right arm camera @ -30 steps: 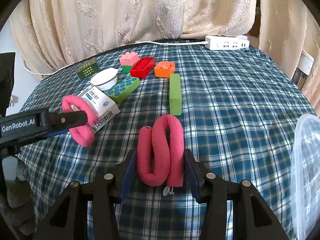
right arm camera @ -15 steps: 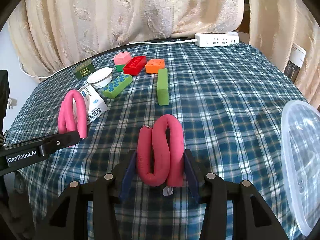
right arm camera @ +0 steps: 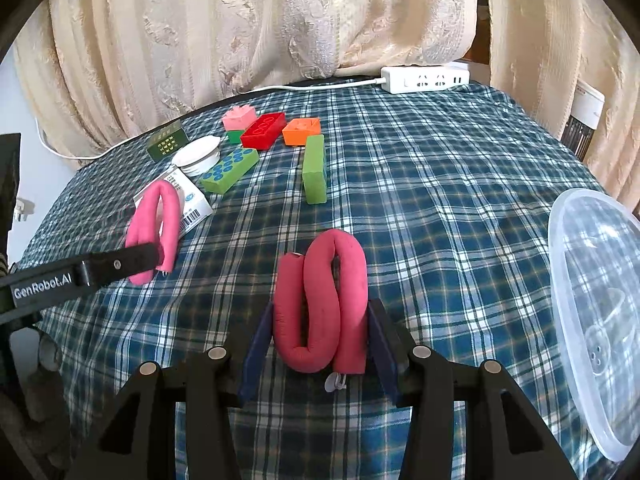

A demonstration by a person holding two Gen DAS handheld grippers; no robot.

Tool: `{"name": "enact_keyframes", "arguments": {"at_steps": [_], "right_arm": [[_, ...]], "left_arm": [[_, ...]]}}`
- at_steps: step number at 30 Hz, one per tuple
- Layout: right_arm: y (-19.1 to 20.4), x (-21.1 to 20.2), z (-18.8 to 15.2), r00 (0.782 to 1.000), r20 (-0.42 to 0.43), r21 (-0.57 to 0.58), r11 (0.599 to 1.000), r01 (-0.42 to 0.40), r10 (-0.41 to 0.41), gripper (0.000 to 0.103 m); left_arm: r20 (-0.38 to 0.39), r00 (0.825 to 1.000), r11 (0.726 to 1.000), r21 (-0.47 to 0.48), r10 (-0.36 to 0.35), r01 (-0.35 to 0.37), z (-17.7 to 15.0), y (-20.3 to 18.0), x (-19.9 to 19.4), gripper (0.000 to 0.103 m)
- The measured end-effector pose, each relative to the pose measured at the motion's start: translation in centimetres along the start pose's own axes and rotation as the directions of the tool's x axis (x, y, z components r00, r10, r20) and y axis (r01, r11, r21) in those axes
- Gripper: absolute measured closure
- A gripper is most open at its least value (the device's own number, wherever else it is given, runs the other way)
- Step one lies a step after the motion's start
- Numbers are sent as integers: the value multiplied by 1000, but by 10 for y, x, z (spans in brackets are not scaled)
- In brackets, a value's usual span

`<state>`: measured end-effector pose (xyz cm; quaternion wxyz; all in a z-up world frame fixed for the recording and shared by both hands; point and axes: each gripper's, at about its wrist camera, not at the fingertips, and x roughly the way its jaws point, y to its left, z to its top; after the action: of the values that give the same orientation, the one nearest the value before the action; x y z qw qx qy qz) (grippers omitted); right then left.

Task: Organize objects
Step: 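Carry both pink foam grippers toward the clear plastic bowl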

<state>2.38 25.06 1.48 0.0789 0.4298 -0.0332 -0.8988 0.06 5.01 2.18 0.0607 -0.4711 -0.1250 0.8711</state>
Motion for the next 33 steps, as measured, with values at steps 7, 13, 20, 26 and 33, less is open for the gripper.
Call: {"name": "enact_keyframes", "arguments": {"at_steps": [7, 13, 20, 26, 33], "right_arm": [[0, 0, 0, 1000, 0, -1, 1000, 0, 0, 53], [0, 0, -1, 1000, 2, 0, 1000, -1, 1, 53], [-1, -4, 0, 1000, 24, 13, 1000, -19, 19, 53], [-6, -11, 0, 998, 57, 22, 999, -37, 36, 53], [-17, -24, 1, 995, 97, 45, 998, -42, 37, 53]], "left_arm": [[-6, 999, 998, 24, 49, -49, 5, -10, 11, 34], [14, 996, 995, 53, 87, -88, 4, -15, 17, 43], [26, 995, 990, 102, 94, -96, -2, -25, 13, 60], [62, 995, 987, 133, 79, -87, -4, -38, -2, 60], [77, 995, 984, 166, 57, -69, -7, -59, -10, 60]]}}
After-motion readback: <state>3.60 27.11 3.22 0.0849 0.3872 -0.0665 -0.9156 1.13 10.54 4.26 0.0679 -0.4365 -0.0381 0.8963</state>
